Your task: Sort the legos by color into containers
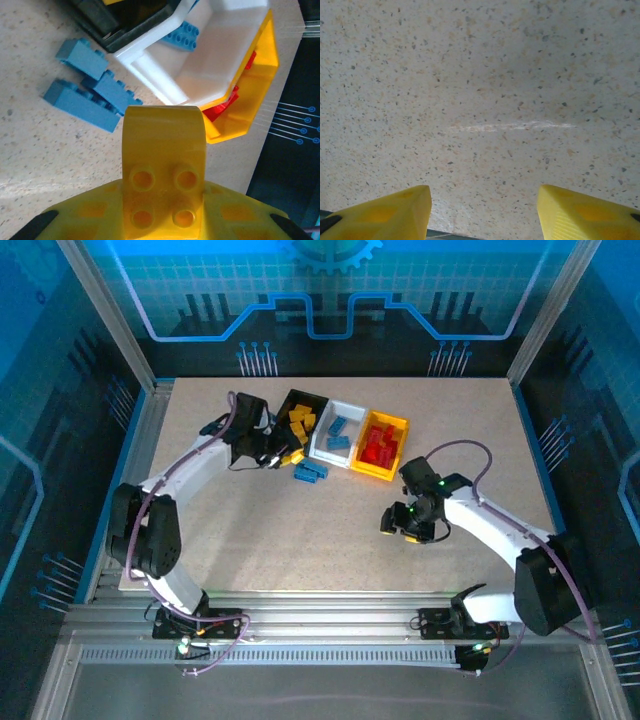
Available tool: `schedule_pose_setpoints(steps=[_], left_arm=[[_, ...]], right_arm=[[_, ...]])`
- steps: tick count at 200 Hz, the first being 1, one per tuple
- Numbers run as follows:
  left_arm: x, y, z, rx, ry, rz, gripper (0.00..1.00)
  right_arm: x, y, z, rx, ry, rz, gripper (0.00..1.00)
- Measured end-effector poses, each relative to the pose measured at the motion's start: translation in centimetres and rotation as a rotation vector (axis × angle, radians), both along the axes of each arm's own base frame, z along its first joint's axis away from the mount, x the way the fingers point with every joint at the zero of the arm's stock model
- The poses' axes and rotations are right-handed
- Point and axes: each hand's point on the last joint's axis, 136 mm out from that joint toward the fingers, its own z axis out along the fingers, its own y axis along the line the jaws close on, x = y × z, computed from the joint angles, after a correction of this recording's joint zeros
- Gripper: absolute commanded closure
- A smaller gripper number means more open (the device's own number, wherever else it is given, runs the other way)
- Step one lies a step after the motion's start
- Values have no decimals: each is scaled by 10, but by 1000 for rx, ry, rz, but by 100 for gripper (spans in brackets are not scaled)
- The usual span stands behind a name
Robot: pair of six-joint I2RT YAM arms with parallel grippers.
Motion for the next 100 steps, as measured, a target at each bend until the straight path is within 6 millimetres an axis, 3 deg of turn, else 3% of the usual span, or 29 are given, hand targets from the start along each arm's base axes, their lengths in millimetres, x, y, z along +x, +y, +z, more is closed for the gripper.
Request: schedule_pose_setpoints(steps=[57,100], left_arm=[[24,-10,-9,-31,47,19,69],[43,-15,-2,-49,29,21,68]], right_arm=[[2,-14,8,16,-34,-55,40],[-5,-19,3,12,-10,-61,40]])
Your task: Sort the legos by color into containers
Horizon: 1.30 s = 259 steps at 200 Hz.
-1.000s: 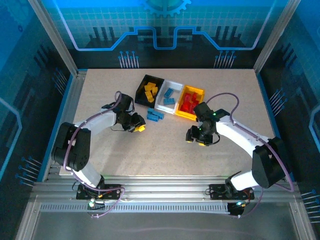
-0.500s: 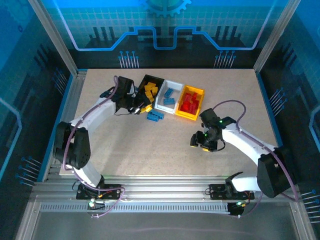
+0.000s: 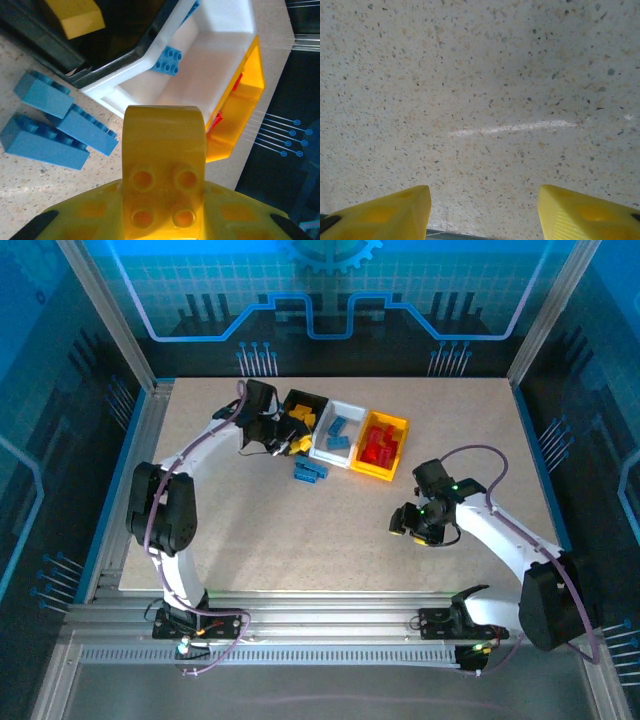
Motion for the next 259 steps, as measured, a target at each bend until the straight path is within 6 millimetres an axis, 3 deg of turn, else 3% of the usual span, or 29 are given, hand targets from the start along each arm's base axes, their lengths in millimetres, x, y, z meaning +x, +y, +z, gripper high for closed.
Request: schedule_pose_setpoints(steps=[69,137,177,219,259], left_arm=[[26,3,5,-9,-13,14,67],[68,11,8,-1,-38,30,67],[85,17,-11,11,-11,39,65],[93,22,-38,32,37,36,63],[98,26,-51,39,60,43,63]], right_arm=[[-5,-2,-3,3,17,-3,40],[-12,-3,-3,6,18,-6,40],[-15,-5,-4,1,32,-7,40],[-19,-7,0,1,29,-11,40],[-22,-8,4,3,22,-22,39]])
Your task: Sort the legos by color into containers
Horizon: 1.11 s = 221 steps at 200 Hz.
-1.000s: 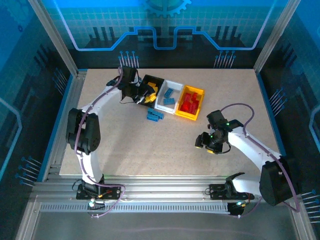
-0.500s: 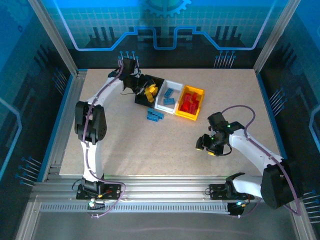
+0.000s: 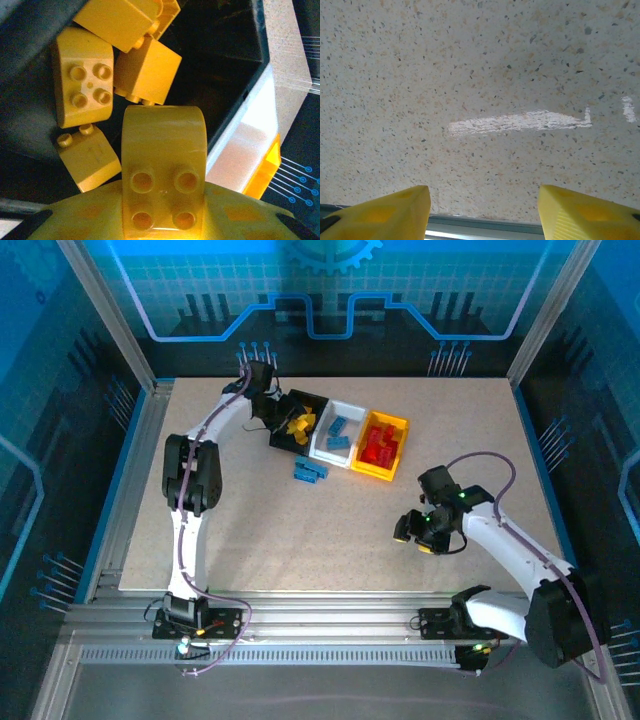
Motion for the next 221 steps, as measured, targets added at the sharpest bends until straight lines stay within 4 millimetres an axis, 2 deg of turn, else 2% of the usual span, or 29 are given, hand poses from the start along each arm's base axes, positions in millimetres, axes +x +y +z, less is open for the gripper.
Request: schedule_pose_setpoints(steps=[25,54,67,113,129,151,180,201,221], left_arm=[[0,0,0,0,3,1,60],[1,0,2,2,-6,-4,40],[2,1,1,2,-5,-2,35],[0,3,-2,17,-5,-23,29],[-6,6,-2,45,-17,-52,25],[-36,17,3,121,-27,-104,17],[-89,28,28,230,-84,-190,1],[-122,21,35,304,-137,-287,1],[-147,4,20,372,-146,-398,1]], right_arm=[[-2,-1,0,1,2,-6,39],[-3,-1,0,1,5,-12,39],[-3,-1,0,1,6,-15,39],[-6,4,0,-4,6,0,39],[-6,4,0,-7,4,6,40],[-7,5,-1,-13,7,8,39],[-6,7,-4,-17,13,18,40],[-4,9,-7,-19,19,23,40],[-3,13,-11,-23,34,39,39]])
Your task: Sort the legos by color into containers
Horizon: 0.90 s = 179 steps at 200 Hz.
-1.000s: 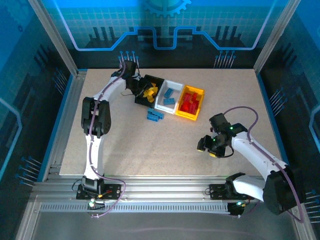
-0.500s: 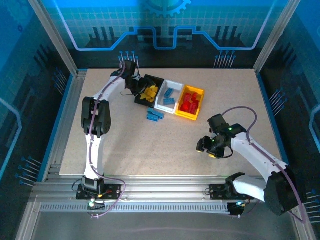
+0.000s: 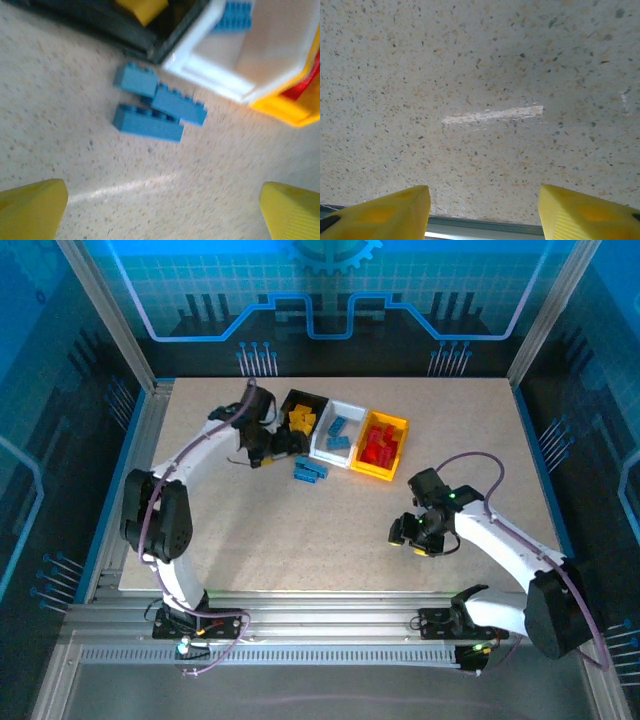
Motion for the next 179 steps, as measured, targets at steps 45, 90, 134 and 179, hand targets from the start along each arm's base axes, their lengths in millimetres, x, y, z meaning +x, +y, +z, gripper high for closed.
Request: schedule_pose_setpoints(steps=[45,90,134,179], left_arm=[[-29,-30,-40,174,1,-195,1],[-23,-26,-59,264,-6,-223,1],[-7,-28,-74,311,-9,-251,1],[10,-34,-78,320,-22,-255,1]], right_arm=[[7,11,7,5,-13,32,39],[5,9,11,5,-21,35,39],[3,8,13,3,-18,34,39],[7,10,12,-2,-8,34,39]])
